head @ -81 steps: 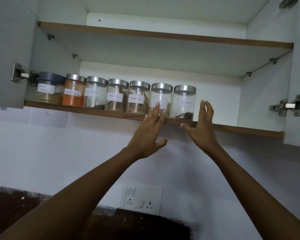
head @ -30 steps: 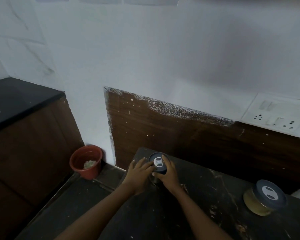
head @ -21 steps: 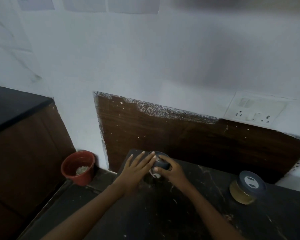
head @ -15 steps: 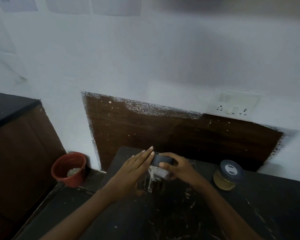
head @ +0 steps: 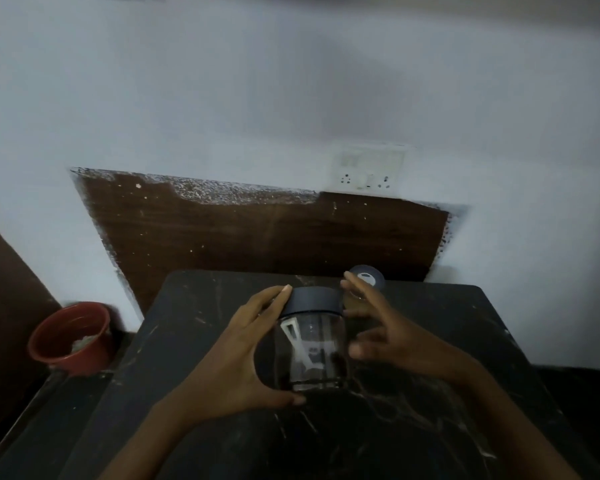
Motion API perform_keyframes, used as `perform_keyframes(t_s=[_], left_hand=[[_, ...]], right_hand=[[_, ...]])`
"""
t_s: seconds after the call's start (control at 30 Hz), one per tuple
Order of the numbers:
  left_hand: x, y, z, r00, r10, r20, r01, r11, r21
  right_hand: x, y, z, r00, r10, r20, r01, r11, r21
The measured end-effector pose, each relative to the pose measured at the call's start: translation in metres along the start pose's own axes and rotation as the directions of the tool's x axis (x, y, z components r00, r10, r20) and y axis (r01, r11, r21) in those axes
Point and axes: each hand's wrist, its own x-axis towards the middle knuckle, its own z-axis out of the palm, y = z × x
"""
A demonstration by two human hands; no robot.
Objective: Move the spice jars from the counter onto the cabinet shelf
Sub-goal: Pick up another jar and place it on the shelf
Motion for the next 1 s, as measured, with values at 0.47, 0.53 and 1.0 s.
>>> perform_keyframes(t_s=[0.47,0.53,1.0], left_hand=[[-0.006,0.042,0.043,0.997,-0.031,0.067,0.038,0.993,-0.111],[-0.006,0.044,0.046,0.997,-0.029,0.076,0.037,0.994,-0.107],[0.009,0.051,0.058,0.999,-0.019,-0.027,0.016,0.993,-0.113]], right_hand=[[-0.058,0.015,0.011,0.994,-0.096,-0.044,0.075,0.937,-0.342],[-0.059,0.016,0.010,0.993,-0.106,-0.049,0.083,0.933,-0.351],[-0.064,0.018,-0.005,0.994,-0.104,-0.034,0.087,0.941,-0.327]])
